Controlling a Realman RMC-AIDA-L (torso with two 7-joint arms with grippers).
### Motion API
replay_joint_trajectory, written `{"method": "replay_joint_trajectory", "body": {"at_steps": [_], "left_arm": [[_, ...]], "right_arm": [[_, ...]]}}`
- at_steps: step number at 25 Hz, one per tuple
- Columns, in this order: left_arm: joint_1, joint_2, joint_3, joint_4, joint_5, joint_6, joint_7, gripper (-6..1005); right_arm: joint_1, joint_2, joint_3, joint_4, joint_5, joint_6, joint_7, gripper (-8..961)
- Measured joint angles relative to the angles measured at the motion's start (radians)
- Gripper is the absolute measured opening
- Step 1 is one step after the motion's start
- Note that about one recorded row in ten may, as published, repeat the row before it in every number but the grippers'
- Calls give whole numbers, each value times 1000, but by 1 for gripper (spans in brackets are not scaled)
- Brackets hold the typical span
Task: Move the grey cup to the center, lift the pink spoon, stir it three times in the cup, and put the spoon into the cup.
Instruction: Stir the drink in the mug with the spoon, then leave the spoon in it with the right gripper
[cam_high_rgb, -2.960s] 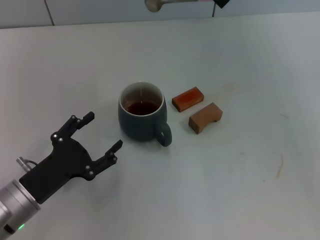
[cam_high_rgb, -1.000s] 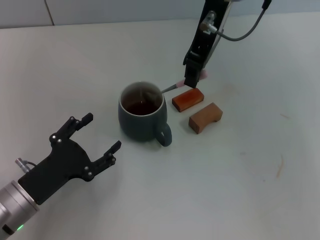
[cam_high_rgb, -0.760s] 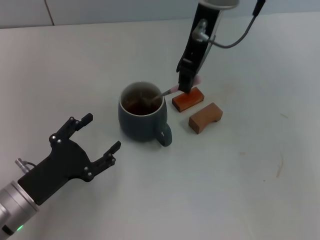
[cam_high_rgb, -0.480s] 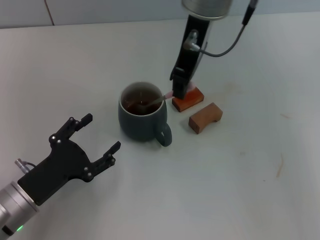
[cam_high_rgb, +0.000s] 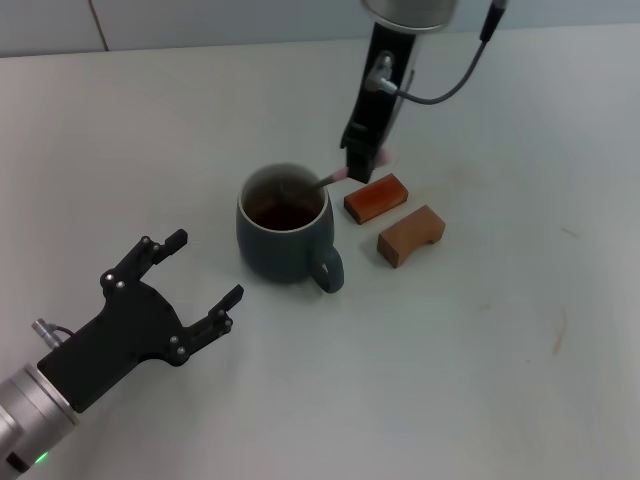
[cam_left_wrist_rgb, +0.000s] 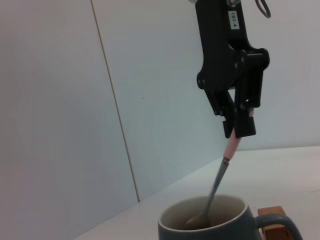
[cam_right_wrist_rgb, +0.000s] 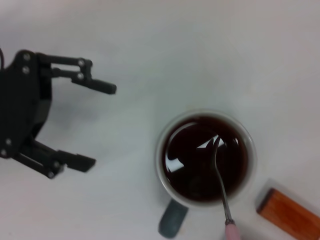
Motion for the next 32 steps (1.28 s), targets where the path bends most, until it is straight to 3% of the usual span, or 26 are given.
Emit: {"method": "replay_joint_trajectory", "body": {"at_steps": [5,14,26,32], "left_arm": [[0,0,0,0,1,-1,0,848],[0,-2,0,0,1,-3,4,848],[9,-1,0,0,0,0,6,847],[9,-2,0,0,0,-2,6,847]], "right_arm": [[-4,0,5,-1,-27,-34,9,120],[13,41,7,-11,9,-13,-5,120],[9,22,6,-1,-33,0,11,120],[4,37,8,-10,-27,-58,10,121]]}}
